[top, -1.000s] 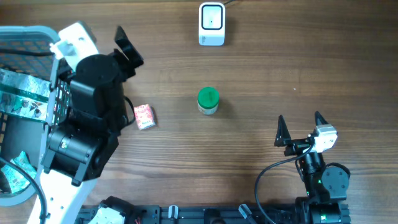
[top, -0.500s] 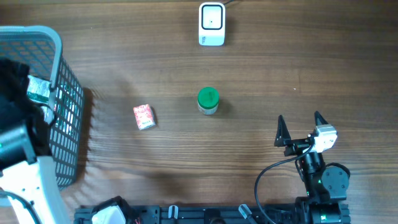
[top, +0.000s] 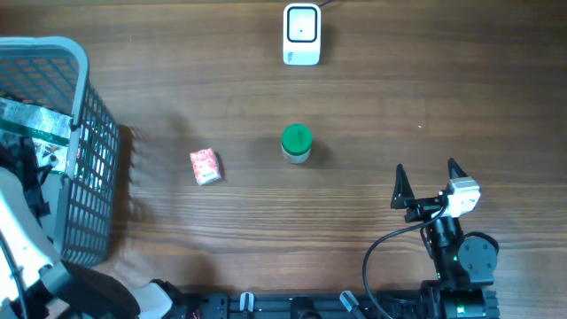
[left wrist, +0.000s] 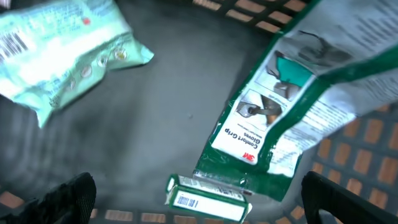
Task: Scan the item barcode
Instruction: 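Open the left gripper and return it to the basket, then grasp the small green-white box in the basket with the left gripper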
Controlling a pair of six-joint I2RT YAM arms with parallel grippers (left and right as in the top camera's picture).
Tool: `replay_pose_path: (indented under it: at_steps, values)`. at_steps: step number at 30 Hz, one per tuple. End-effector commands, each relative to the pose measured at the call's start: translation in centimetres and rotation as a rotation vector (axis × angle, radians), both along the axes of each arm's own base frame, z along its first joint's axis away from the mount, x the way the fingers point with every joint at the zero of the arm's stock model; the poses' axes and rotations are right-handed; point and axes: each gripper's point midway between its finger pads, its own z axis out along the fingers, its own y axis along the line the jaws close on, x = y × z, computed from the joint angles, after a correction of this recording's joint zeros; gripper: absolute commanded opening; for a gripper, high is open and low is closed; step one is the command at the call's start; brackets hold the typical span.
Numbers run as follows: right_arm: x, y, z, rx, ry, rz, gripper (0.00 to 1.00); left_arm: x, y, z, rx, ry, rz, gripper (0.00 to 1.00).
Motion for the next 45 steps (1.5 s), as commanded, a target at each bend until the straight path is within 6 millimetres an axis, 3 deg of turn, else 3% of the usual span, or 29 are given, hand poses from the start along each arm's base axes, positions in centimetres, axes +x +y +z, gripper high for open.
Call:
replay_pose_path:
  at_steps: [1, 6, 9, 13, 14, 16, 18, 26, 32, 40, 45]
  values:
    - [0.0, 0.2, 0.1, -0.009, -0.005, 0.009, 1.00, -1.0, -0.8, -2.8, -0.094, -0.015, 0.227, 1.00]
    - [0.0, 0.2, 0.1, -0.008, -0.005, 0.009, 1.00, -1.4, -1.1, -4.0, -0.101, -0.001, 0.273, 1.00]
    - [0.0, 0.2, 0.1, -0.008, -0.005, 0.009, 1.00, -0.2, -1.4, -4.5, -0.093, 0.031, 0.046, 1.00]
    - [0.0, 0.2, 0.1, -0.009, -0.005, 0.009, 1.00, 4.7, -3.9, -5.8, -0.242, -0.130, -0.237, 1.00]
    - [0.0, 0.2, 0.1, -0.008, -0.005, 0.009, 1.00, 6.5, -4.7, -6.1, -0.263, -0.183, -0.406, 1.00]
    - [0.0, 0.2, 0.1, -0.008, -0.005, 0.009, 1.00, 7.7, -5.4, -6.4, -0.251, -0.211, -0.596, 1.00]
    - [0.0, 0.2, 0.1, -0.009, -0.005, 0.009, 1.00, 7.3, -5.7, -7.3, -0.241, -0.168, -0.720, 1.00]
    - [0.0, 0.2, 0.1, -0.008, -0.005, 0.009, 1.00, 4.6, -8.2, -8.1, -0.380, -0.092, -0.713, 1.00]
    - [0.0, 0.2, 0.1, -0.009, -0.005, 0.009, 1.00, 4.3, -7.6, -9.0, -0.397, -0.058, -0.617, 1.00]
    - [0.0, 0.2, 0.1, -0.008, -0.005, 0.009, 1.00, 5.0, -6.9, -14.2, -0.479, -0.022, -0.556, 1.00]
    - [0.0, 0.2, 0.1, -0.009, -0.005, 0.009, 1.00, 5.6, -6.9, -14.5, -0.483, -0.046, -0.565, 1.00]
